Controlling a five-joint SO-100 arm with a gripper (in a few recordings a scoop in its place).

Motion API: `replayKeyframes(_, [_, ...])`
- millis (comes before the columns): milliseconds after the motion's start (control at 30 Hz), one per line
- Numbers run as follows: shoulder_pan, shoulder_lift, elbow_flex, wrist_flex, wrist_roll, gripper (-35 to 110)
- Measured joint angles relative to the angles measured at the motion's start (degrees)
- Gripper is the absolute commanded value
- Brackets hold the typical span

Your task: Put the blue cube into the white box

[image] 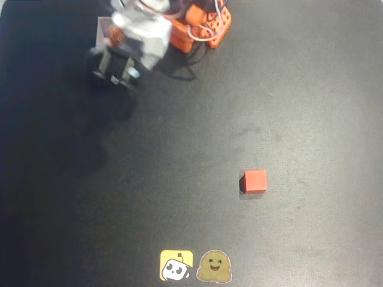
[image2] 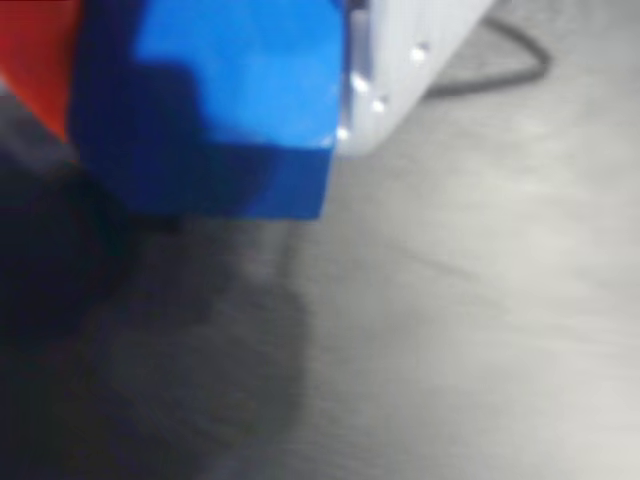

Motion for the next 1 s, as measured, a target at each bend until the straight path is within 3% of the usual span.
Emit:
replayKeyframes(567, [25.5,5.5,8.3,0.1,-13.5,0])
replayKeyframes(1000, [28.8,7.9,9.7,-1.4,-16.2,9])
